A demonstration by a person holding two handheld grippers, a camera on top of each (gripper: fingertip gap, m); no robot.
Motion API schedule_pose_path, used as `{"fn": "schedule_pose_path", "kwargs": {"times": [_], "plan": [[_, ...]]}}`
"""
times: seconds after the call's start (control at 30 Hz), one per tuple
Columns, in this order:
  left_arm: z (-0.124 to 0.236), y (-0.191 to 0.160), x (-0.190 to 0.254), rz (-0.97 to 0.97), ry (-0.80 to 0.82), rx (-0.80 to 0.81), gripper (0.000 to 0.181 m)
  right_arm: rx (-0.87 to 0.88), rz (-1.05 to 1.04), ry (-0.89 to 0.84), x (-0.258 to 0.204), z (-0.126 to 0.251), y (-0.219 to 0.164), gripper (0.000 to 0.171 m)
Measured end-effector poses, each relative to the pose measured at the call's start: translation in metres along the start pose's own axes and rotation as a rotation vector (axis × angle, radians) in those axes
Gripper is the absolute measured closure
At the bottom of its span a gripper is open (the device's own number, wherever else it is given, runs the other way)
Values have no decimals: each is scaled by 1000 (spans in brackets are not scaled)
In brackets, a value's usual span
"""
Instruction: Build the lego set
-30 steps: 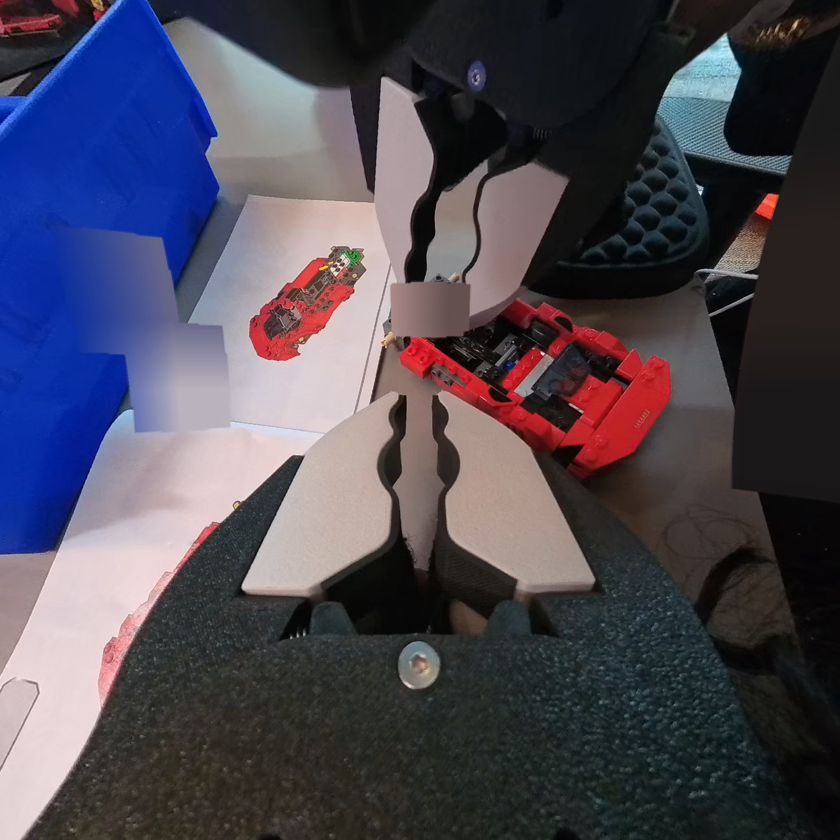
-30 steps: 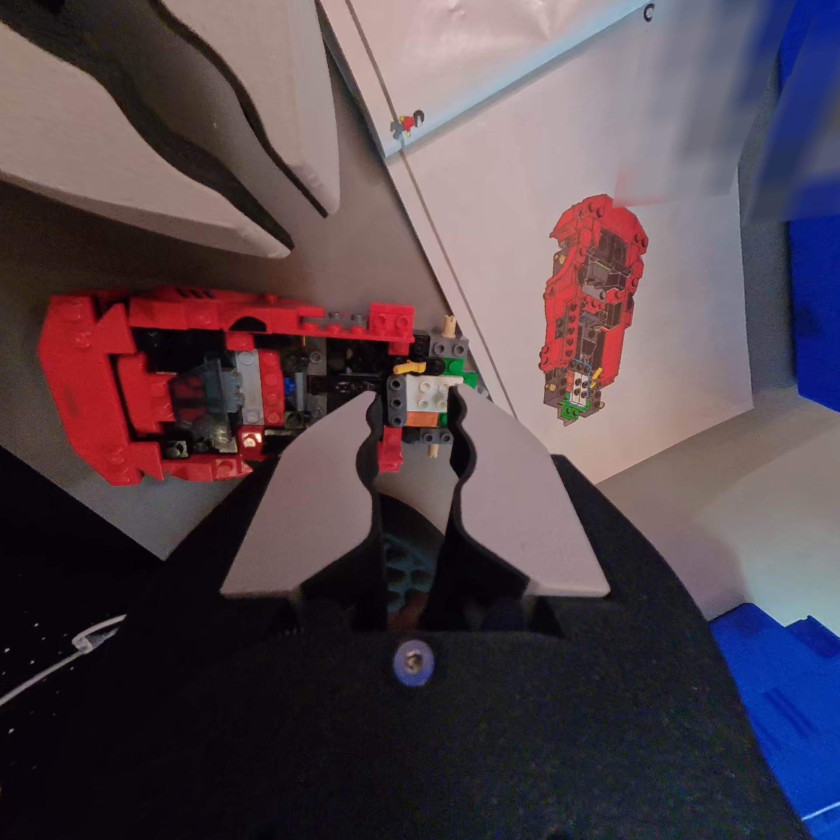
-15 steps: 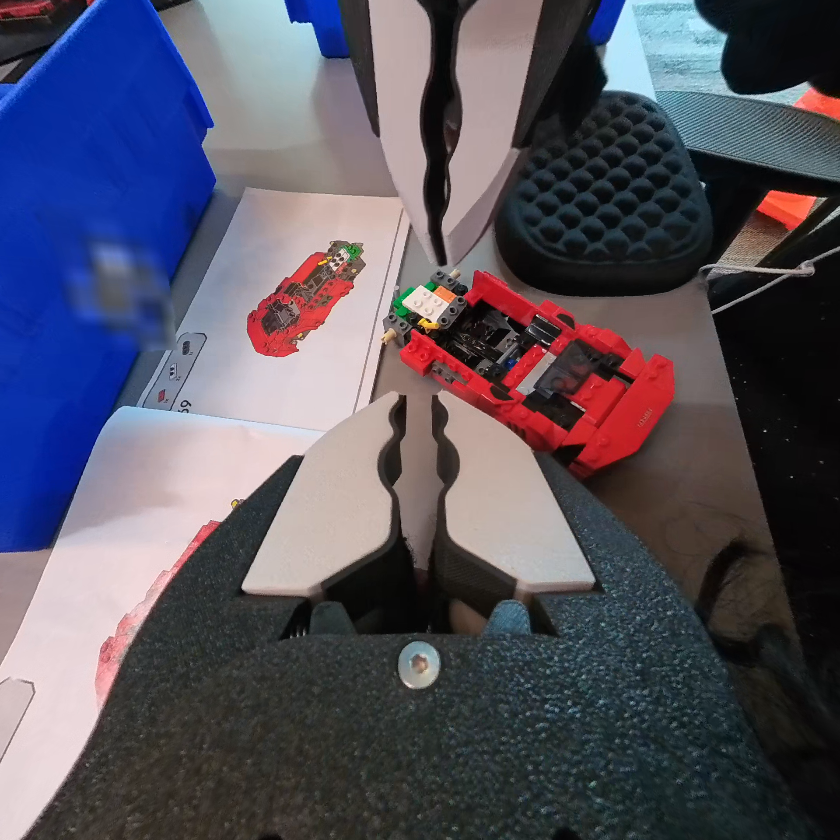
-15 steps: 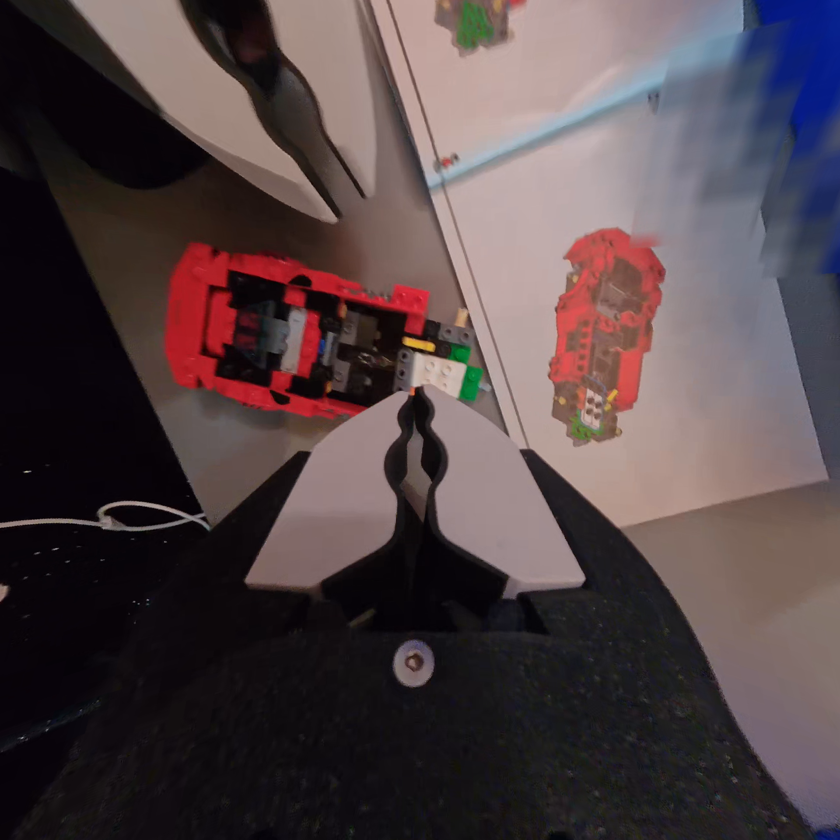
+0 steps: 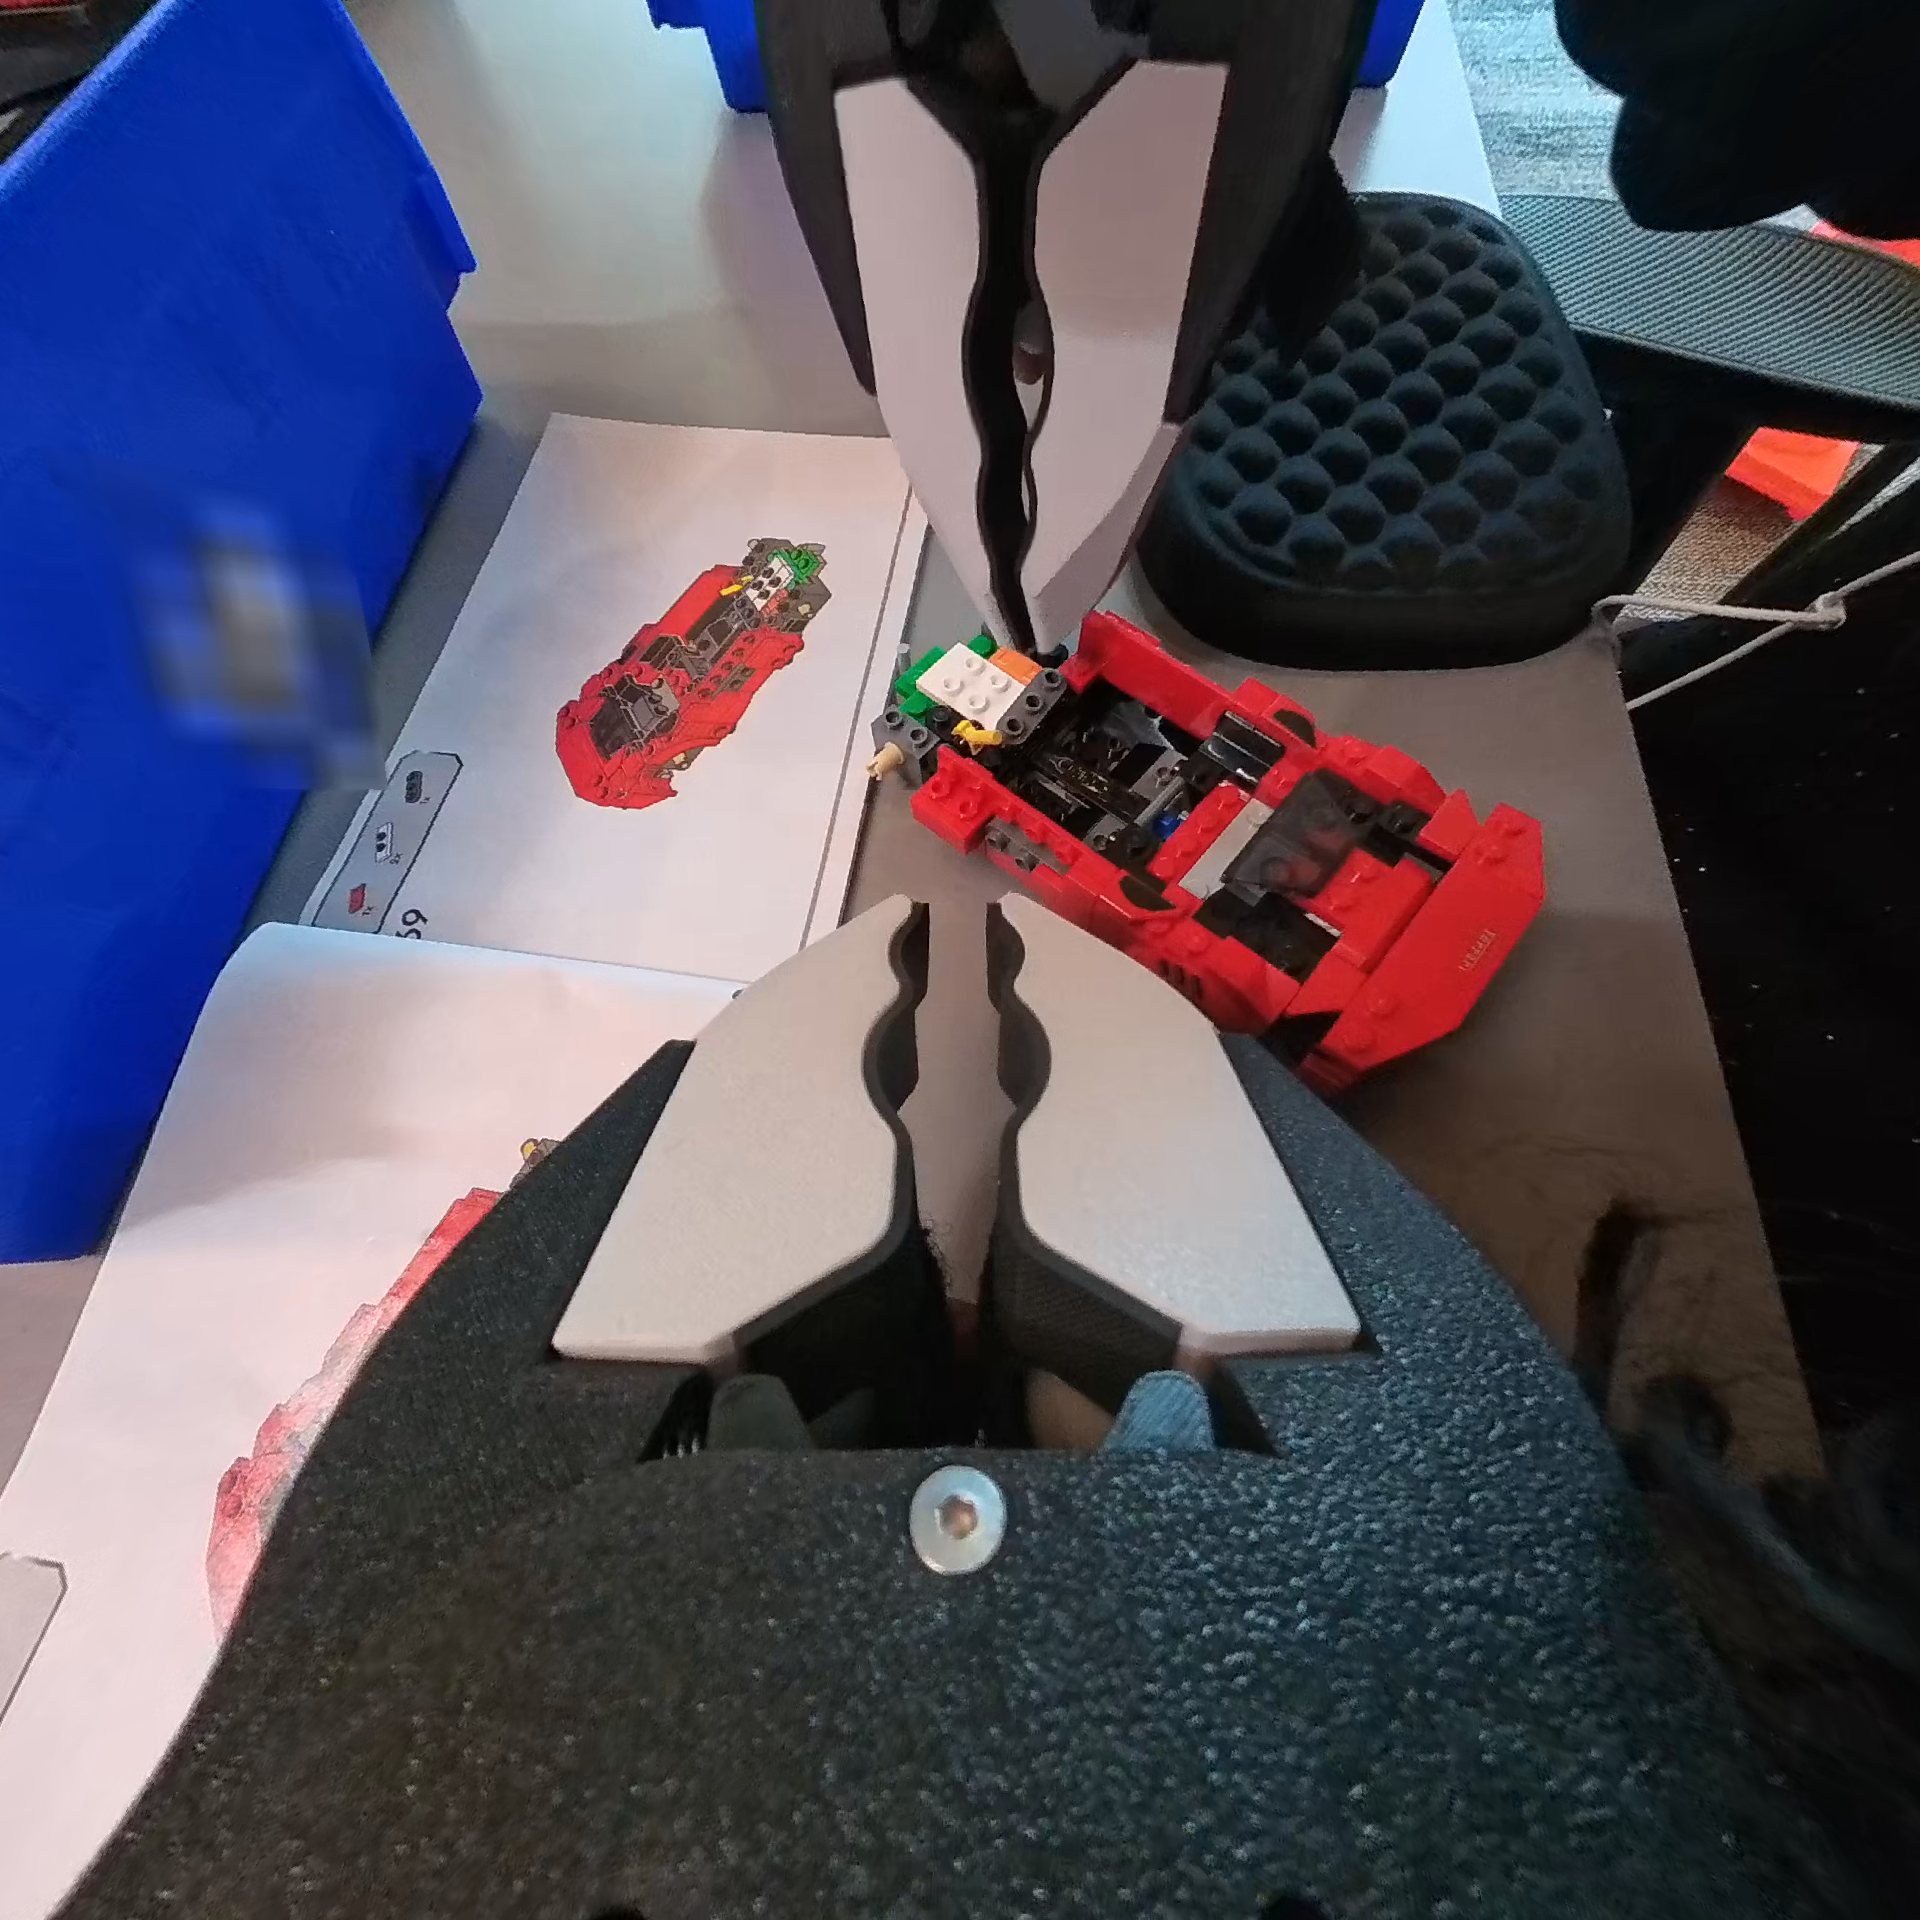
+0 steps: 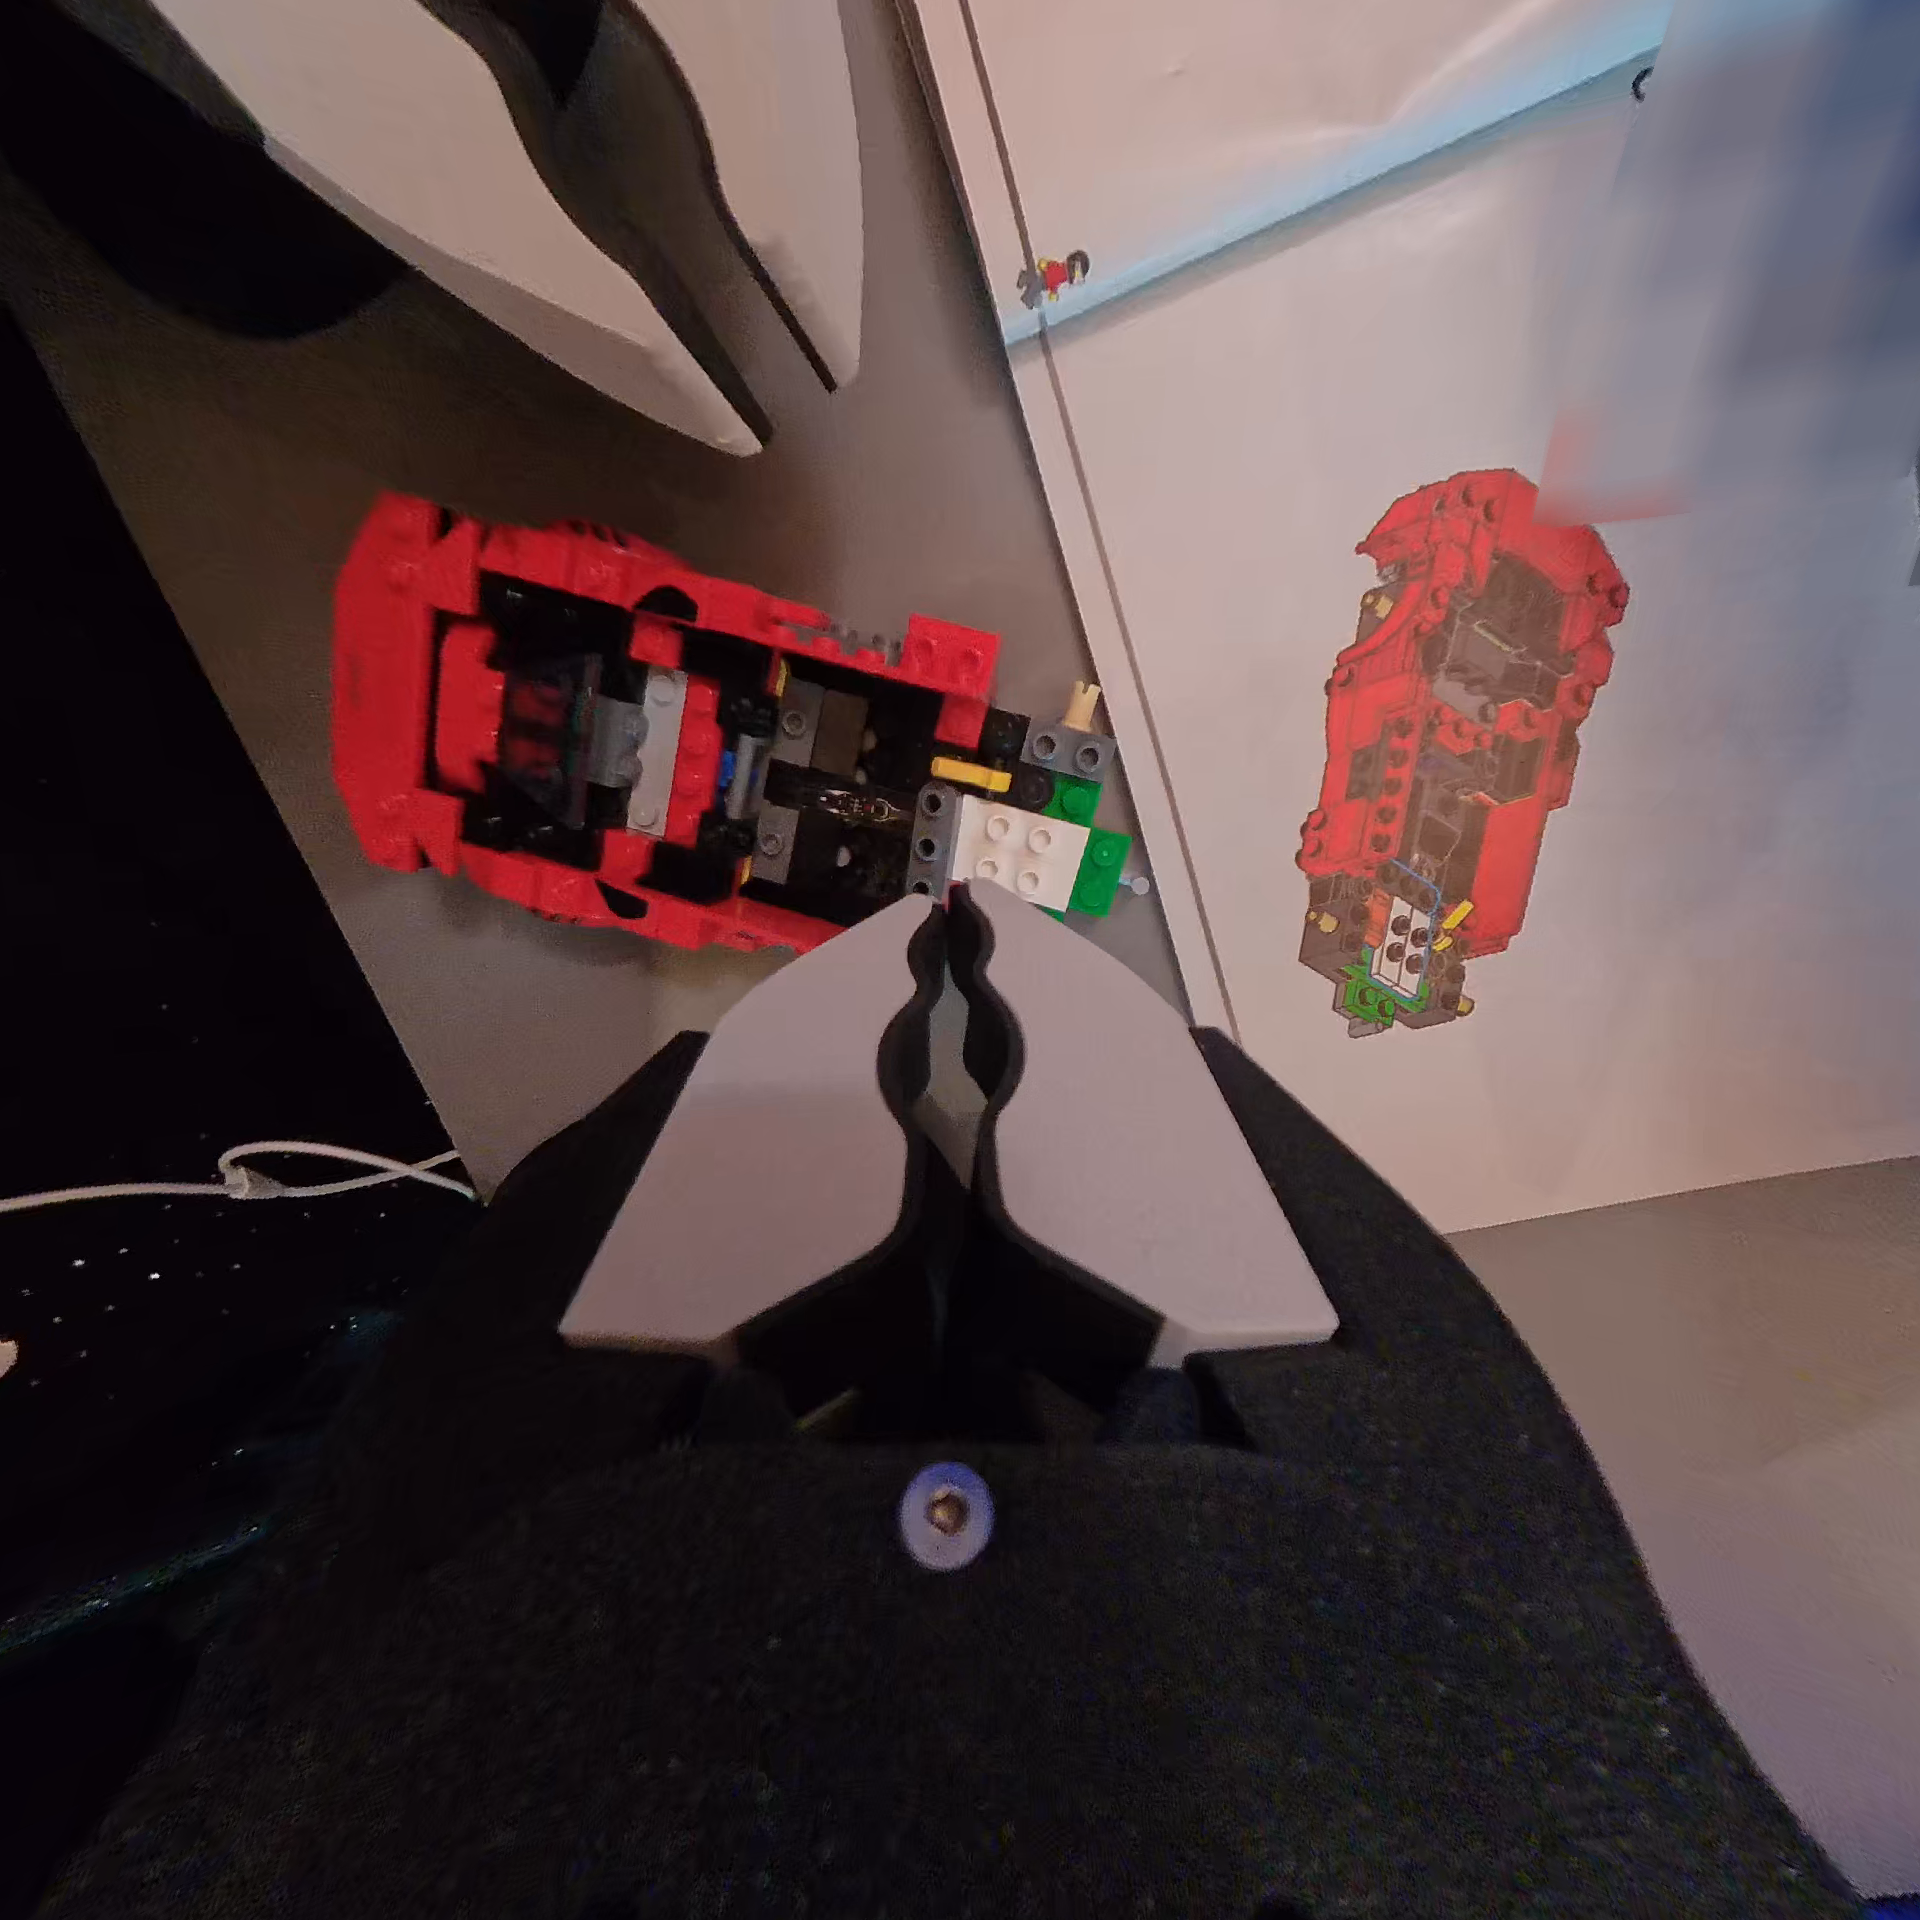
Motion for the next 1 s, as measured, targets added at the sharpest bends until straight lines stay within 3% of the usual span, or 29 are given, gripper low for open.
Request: {"fn": "schedule_pose_path", "kwargs": {"times": [0.2,0.33,0.43,0.63,0.7,0.77,0.87,1.0], "plan": [[0,0,0,-1,0,1,171,-22,34,13,-3,1,4,171],[0,0,0,-4,0,-1,171,38,198,-12,-8,5,10,157],[1,0,0,1,2,4,171,50,265,-63,-14,5,10,157],[0,0,1,-17,6,-5,171,163,32,-184,3,27,-9,165],[-1,0,3,-28,2,-22,171,241,-81,-142,4,32,-21,165],[-3,-1,3,-32,1,-35,171,260,-123,-97,0,30,-35,159],[-3,-1,3,-37,7,-48,171,256,-83,-62,-6,20,-52,137],[-2,-1,-3,5,12,-40,171,352,-41,14,-7,19,-56,127]]}}
Point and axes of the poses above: each gripper's, where its closed fingertips meet, z back along the fingers, y out of its top, x = y × z across the jaws, the point moved 7 cm from there along z, back along the fingers, and after that the axes turned 15 degrees about -y, right-handed, at the moved point
